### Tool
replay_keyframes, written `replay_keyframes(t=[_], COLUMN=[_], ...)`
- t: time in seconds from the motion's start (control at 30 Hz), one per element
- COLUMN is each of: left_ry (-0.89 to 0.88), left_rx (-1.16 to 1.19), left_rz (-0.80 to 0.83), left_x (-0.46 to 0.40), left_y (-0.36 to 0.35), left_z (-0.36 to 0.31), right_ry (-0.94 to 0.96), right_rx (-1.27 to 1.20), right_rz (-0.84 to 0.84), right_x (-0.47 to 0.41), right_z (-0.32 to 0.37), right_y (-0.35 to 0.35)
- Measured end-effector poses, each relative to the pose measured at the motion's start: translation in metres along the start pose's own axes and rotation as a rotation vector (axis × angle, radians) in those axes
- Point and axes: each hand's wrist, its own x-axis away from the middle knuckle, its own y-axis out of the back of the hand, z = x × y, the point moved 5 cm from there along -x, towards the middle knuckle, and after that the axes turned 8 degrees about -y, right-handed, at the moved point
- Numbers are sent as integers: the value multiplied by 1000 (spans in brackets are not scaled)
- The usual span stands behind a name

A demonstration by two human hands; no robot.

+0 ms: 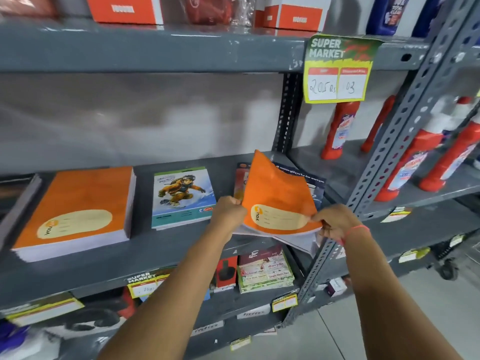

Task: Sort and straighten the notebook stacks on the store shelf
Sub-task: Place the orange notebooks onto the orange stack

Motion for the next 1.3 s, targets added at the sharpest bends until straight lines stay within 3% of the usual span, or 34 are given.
replay_keyframes(t=[0.17,0.3,0.5,0.77,0.93,1.1,1.23,1.3], left_ry=[-36,-31,81,197,199,222,228,68], left_rx=[52,81,75,28,-348,-694,-885,-900], left_rz=[-154,-342,-517,-538,-339,-188,-263,-288], left_x=[16,36,63,60,53,48,45,39], left_y=[69,159,284,358,362,364,355,331], left_z=[-6,9,74,149,161,150,128,107], right_ry=[201,360,447,432,373,442,601,609], right_rx=[-104,-26,148,321,489,617,633,581], right_rz=[149,198,282,260,195,122,-67,-152], right_x=[25,53,103,124,118,122,133,132], right_z=[53,96,119,107,88,89,98,97], right_y=[-48,-129,-266,-364,-380,-380,-357,-331])
